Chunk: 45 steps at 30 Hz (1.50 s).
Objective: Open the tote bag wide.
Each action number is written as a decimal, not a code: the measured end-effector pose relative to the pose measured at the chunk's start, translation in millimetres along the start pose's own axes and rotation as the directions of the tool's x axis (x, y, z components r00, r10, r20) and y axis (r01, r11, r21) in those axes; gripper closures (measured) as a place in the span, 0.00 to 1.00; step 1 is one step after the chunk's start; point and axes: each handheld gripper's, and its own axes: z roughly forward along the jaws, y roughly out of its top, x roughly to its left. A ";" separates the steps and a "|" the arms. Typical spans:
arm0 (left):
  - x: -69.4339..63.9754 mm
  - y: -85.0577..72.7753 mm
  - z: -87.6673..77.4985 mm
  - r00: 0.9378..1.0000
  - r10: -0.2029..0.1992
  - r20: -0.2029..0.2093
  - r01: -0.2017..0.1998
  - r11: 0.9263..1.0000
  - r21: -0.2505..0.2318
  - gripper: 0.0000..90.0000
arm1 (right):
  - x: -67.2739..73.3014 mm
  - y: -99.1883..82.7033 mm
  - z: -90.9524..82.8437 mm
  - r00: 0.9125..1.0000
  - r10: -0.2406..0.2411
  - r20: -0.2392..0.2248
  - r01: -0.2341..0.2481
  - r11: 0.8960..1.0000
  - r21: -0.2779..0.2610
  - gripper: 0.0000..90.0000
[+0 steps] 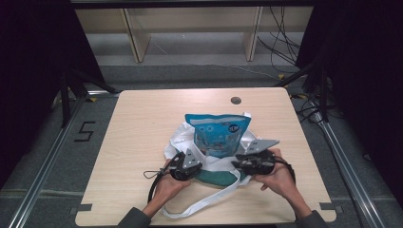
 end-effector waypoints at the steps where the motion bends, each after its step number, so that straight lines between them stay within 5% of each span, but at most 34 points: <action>1: -0.1 0.4 -0.4 1.000 0.002 -0.002 -0.002 1.000 0.001 0.99 | -5.9 5.0 -8.1 0.999 -0.009 0.044 0.011 0.999 -0.042 0.74; 4: -0.5 0.4 -0.5 1.000 -0.009 -0.002 0.009 1.000 -0.014 0.99 | -29.1 14.9 -22.1 0.984 0.010 0.177 0.004 0.997 -0.076 0.72; 6: 0.2 1.1 -1.5 1.000 -0.006 0.001 0.006 1.000 -0.014 0.98 | -47.9 14.8 -21.0 0.966 0.039 0.257 -0.020 0.997 -0.078 0.72; 7: 1.1 1.3 -2.2 1.000 0.007 -0.002 -0.007 1.000 -0.005 0.98 | -56.6 13.2 -18.2 0.962 0.053 0.269 -0.036 0.997 -0.068 0.71; 9: 1.8 0.9 -1.6 1.000 0.004 0.004 -0.004 1.000 -0.008 0.98 | -71.1 8.6 -9.6 0.964 0.081 0.253 -0.073 0.997 -0.039 0.68; 12: 1.8 0.8 -1.5 1.000 0.006 0.006 -0.006 1.000 -0.008 0.98 | -83.8 2.7 8.9 0.979 0.128 0.156 -0.132 0.991 0.014 0.59; 13: 1.6 0.7 -1.2 1.000 0.007 0.013 -0.007 1.000 -0.013 0.98 | -85.1 1.8 15.3 0.981 0.132 0.144 -0.136 0.991 0.015 0.63; 15: 0.3 0.0 -0.1 1.000 -0.007 0.017 0.008 1.000 -0.025 0.98 | -88.1 -0.6 26.0 0.987 0.106 0.117 -0.111 0.993 0.042 0.86; 16: 1.1 0.2 -1.4 0.999 0.030 0.012 -0.030 1.000 -0.001 0.98 | -92.2 -0.3 29.2 0.993 0.052 0.109 -0.056 0.998 0.035 0.92; 19: -2.8 -2.2 -1.0 0.998 0.054 0.013 -0.054 0.998 0.016 0.99 | -101.7 1.8 33.5 0.966 0.043 0.256 -0.042 0.999 -0.011 0.97; 20: -3.9 -2.5 -1.0 0.998 0.058 0.013 -0.058 0.998 0.019 0.99 | -106.9 1.6 35.4 0.952 0.086 0.294 -0.086 0.996 -0.011 0.97; 22: -11.0 -3.3 1.2 0.999 0.052 0.005 -0.052 0.999 -0.001 0.99 | -116.6 -4.8 42.8 0.949 0.099 0.299 -0.112 0.993 0.026 0.97; 25: -11.5 -3.5 -0.5 0.994 0.107 -0.027 -0.106 0.994 0.010 0.99 | -120.9 -26.0 65.6 0.944 0.115 0.311 -0.161 0.979 0.126 0.98; 27: -11.8 -4.5 -0.3 0.996 0.087 -0.023 -0.087 0.996 -0.014 1.00 | -126.5 -34.1 65.9 0.946 0.172 0.274 -0.202 0.976 0.085 0.98; 29: -11.3 -3.9 -0.3 0.998 0.069 -0.011 -0.069 0.997 -0.017 0.99 | -123.3 -34.3 64.7 0.944 0.183 0.276 -0.213 0.974 0.080 0.97; 30: -8.5 -2.4 -2.8 0.996 0.085 -0.010 -0.085 0.996 0.001 0.99 | -123.7 -33.5 62.2 0.950 0.142 0.277 -0.177 0.979 0.103 0.97; 32: -5.6 0.1 -9.7 0.999 0.032 0.026 -0.032 0.999 -0.001 0.92 | -122.9 -30.2 57.0 0.944 0.165 0.286 -0.193 0.978 0.074 0.89; 35: -0.1 10.1 -26.8 0.998 -0.023 0.057 0.027 0.996 -0.082 0.80 | -124.3 -21.6 37.6 0.934 0.245 0.259 -0.251 0.968 -0.012 0.74; 36: 3.3 13.6 -32.1 0.996 -0.039 0.085 0.048 0.993 -0.106 0.77 | -123.9 -18.8 29.8 0.931 0.246 0.269 -0.242 0.969 -0.046 0.71; 38: 11.3 20.1 -43.2 0.997 -0.068 0.046 0.074 0.987 -0.143 0.70 | -118.8 -11.5 13.3 0.934 0.253 0.253 -0.244 0.968 -0.067 0.69; 40: 25.4 23.7 -52.9 0.994 -0.095 0.058 0.103 0.979 -0.176 0.70 | -110.4 -4.5 -2.2 0.935 0.240 0.260 -0.220 0.970 -0.104 0.67; 41: 32.4 25.2 -56.3 0.990 -0.128 0.051 0.136 0.971 -0.196 0.69 | -105.4 -0.4 -9.8 0.938 0.234 0.254 -0.211 0.970 -0.118 0.66; 45: 61.2 28.2 -59.0 0.979 -0.204 -0.024 0.195 0.961 -0.197 0.71 | -80.6 9.7 -25.6 0.968 0.191 0.164 -0.171 0.977 -0.128 0.67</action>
